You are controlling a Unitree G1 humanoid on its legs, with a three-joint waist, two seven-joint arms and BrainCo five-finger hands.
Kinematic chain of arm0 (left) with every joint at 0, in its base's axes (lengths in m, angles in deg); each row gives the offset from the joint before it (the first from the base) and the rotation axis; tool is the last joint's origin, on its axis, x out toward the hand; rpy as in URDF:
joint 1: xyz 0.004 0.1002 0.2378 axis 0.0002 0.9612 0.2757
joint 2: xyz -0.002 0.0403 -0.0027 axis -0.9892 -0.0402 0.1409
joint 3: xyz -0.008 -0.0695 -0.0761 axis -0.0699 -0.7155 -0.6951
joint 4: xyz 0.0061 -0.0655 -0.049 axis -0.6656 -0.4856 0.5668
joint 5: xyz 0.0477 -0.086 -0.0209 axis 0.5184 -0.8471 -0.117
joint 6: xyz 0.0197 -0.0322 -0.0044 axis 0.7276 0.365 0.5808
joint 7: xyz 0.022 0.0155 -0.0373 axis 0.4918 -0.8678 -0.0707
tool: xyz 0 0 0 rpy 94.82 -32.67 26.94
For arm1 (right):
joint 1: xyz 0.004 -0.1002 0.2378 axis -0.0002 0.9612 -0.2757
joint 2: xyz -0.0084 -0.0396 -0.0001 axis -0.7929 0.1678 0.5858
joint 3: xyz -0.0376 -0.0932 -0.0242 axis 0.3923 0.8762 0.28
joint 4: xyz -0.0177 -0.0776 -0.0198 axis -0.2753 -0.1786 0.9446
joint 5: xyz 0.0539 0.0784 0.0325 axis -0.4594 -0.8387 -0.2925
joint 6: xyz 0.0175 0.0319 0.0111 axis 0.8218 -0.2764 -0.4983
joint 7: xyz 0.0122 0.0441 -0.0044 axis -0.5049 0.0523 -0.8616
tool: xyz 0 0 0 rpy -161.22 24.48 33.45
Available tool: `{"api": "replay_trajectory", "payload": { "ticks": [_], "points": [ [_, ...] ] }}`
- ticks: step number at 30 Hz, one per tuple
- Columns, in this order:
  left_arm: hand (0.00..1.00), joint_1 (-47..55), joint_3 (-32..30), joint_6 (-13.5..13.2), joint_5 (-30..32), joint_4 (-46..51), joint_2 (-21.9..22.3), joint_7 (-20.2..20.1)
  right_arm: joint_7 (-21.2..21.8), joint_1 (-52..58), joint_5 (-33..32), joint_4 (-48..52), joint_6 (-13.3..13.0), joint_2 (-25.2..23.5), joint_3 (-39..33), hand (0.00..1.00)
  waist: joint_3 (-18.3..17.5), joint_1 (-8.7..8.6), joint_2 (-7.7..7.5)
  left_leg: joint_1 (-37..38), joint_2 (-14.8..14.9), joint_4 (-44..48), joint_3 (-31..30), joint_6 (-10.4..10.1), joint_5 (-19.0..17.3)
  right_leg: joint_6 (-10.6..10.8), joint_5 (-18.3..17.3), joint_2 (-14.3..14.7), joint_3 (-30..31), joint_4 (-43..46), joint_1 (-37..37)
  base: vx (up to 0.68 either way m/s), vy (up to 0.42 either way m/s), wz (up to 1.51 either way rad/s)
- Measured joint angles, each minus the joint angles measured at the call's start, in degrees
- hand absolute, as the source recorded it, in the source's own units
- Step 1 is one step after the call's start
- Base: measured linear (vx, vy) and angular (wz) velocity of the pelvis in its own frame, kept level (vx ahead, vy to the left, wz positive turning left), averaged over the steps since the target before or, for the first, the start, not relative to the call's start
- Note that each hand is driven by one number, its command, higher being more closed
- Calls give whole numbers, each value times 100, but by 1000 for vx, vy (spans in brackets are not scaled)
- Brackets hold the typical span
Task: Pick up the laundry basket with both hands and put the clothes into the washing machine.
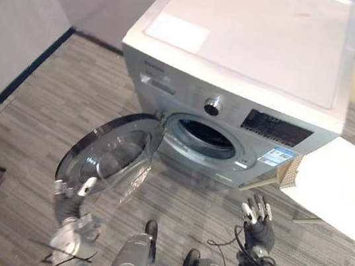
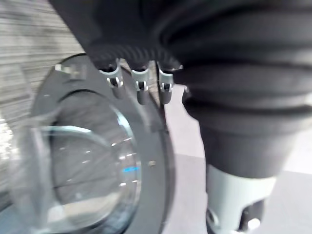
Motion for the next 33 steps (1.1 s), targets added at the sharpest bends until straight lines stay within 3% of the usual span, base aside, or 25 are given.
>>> {"api": "replay_trajectory", "payload": {
  "ticks": [5, 10, 13, 19, 24, 27, 29, 30, 31, 32, 33],
  "points": [
    [0, 139, -1023, -63, 286, 556, -15, 254, 102, 170, 4, 0, 17, -156, -260, 0, -295, -67, 74, 385, 26, -196, 194, -9, -94, 27, 120, 78, 172, -423, 385, 82, 18, -20],
    [0, 120, -1772, -66, 482, 544, -386, 362, 306, 193, -120, 0, 57, -210, -333, 0, -506, -94, 133, 549, 41, -223, 343, -33, -199, 27, 120, 90, 316, -496, 493, 50, 17, -16],
    [0, -134, -2029, -59, 606, 100, -890, 342, 331, 226, -162, -3, 94, -279, -436, 0, -584, -86, 160, 635, 46, -305, 410, -38, -205, 19, 131, 103, 423, -548, 545, 31, 6, -12],
    [0, -975, -2323, 131, 1246, -1986, -2346, 64, 411, 237, -162, -239, 94, -309, -606, 0, -644, -124, 128, 613, 140, -378, 522, -50, -200, -38, 270, 224, 520, -767, 525, 4, -12, -12],
    [0, -1782, -2436, 384, 1859, -3440, -3770, -184, 451, 249, -165, -462, 90, -308, -794, 0, -517, -152, -50, 43, 437, -145, 617, -90, -173, -133, 598, 485, 626, -885, 41, -32, -25, -23],
    [0, -2292, -2450, 467, 2180, -3796, -4356, -385, 451, 296, -164, -454, 60, -296, -829, 0, -355, -174, -198, -112, 590, -66, 617, -97, -177, -139, 760, 613, 597, -907, -83, -58, -25, -13],
    [0, -2561, -2442, 478, 2290, -3912, -4536, -433, 449, 309, -164, -454, 36, -300, -824, 0, -235, -186, -172, -274, 666, 17, 585, -100, -177, -119, 881, 686, 584, -971, -176, -94, -7, -7],
    [0, -2804, -2438, 486, 2291, -4004, -4634, -436, 449, 318, -165, -452, 8, -304, -816, 0, -199, -186, -242, -417, 732, 59, 564, -116, -176, -117, 990, 751, 570, -1048, -256, -99, 11, -8],
    [0, -2962, -2398, 501, 2290, -4049, -4702, -436, 447, 337, -167, -451, -4, -312, -795, 0, -137, -190, -201, -543, 752, 78, 552, -123, -173, -145, 1046, 772, 569, -1109, -338, -84, 24, -5],
    [0, -3173, -2353, 516, 2292, -4049, -4725, -432, 445, 347, -186, -447, -9, -315, -768, 0, -68, -202, -287, -641, 755, 118, 540, -131, -168, -172, 1093, 777, 553, -1190, -366, -77, 43, -4],
    [0, -3289, -2299, 521, 2292, -4049, -4725, -427, 443, 361, -243, -448, -10, -315, -724, 0, -15, -210, -256, -721, 755, 141, 543, -131, -168, -162, 1120, 778, 555, -1239, -415, -69, 47, -4]
  ]
}}
